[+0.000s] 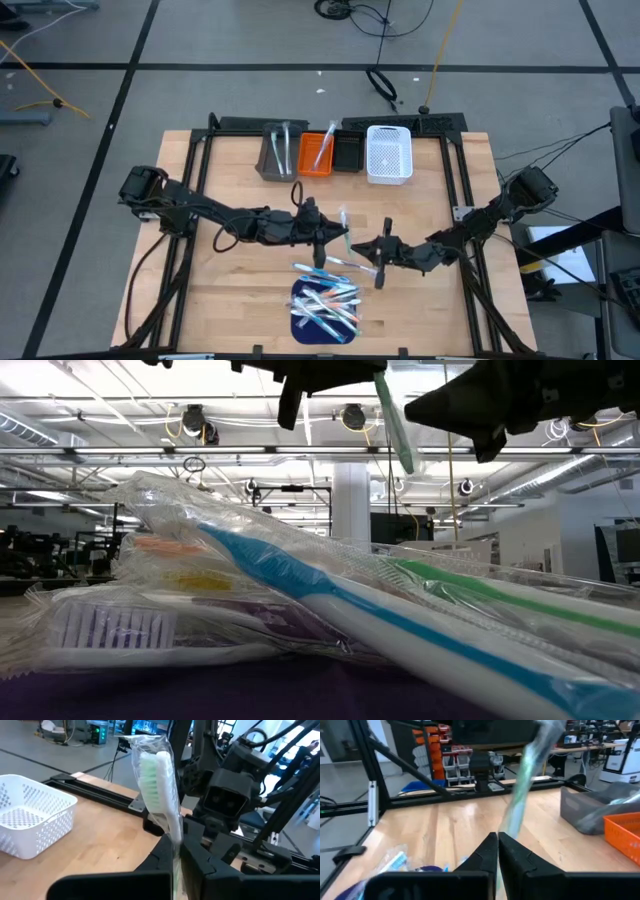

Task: Pick & Place Toothbrushes
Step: Put the green toothbrush into the light black bin

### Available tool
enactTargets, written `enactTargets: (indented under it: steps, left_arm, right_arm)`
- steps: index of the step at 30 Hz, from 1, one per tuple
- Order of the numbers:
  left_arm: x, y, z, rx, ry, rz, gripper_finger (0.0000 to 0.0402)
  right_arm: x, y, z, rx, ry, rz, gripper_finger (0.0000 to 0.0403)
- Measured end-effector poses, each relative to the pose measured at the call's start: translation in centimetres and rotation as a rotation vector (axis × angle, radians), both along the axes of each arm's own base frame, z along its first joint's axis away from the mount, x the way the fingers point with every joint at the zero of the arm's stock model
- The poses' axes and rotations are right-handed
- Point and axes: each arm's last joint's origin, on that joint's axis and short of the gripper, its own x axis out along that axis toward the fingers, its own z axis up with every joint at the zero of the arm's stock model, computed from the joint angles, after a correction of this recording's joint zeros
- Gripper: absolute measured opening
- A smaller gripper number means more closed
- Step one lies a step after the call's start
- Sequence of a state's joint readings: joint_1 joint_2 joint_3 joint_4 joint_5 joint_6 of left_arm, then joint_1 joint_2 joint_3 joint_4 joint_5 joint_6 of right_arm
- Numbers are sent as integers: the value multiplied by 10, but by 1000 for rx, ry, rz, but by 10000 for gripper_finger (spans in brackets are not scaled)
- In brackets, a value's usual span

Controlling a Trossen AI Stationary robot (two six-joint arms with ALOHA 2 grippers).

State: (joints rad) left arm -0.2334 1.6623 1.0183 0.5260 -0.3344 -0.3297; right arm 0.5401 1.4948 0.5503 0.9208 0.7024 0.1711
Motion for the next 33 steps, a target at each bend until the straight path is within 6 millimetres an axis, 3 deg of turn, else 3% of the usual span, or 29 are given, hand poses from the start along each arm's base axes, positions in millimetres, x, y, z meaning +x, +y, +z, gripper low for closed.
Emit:
enactTargets:
  steps: [8, 15, 23, 33]
  left_arm:
    - [-5, 1, 1, 6, 52, -9, 4]
    - [-32, 10, 24, 54, 159, 100, 3]
    - [-67, 38, 47, 106, 246, 329, 2]
    - [-77, 106, 41, 67, 371, 569, 2]
  right_arm:
    - [-1, 0, -5, -26, 46, 2, 103]
    - [-1, 0, -8, 7, 72, -2, 174]
    - [-2, 1, -9, 48, 69, -5, 188]
    - [-2, 3, -10, 84, 84, 67, 181]
